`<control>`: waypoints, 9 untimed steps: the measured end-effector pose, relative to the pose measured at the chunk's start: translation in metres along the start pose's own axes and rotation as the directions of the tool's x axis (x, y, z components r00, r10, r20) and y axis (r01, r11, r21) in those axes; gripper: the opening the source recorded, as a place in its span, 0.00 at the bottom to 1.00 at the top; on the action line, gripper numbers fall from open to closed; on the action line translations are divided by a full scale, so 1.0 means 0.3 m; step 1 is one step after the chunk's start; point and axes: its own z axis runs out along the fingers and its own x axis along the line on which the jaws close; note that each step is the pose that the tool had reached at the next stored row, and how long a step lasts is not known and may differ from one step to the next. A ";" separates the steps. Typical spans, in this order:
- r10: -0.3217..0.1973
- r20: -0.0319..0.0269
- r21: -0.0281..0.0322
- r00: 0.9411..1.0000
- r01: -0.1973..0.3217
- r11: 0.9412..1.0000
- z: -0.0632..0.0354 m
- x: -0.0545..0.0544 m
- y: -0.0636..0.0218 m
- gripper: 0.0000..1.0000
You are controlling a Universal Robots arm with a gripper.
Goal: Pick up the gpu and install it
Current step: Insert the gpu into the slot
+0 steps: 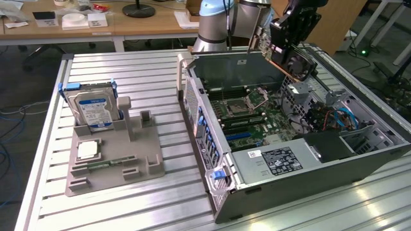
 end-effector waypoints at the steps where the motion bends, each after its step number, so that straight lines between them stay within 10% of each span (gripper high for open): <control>1: -0.011 0.000 0.000 1.000 0.011 1.000 0.000 0.000 0.000 0.28; 9: -0.116 0.002 -0.002 0.993 0.116 0.993 0.000 0.000 0.000 0.28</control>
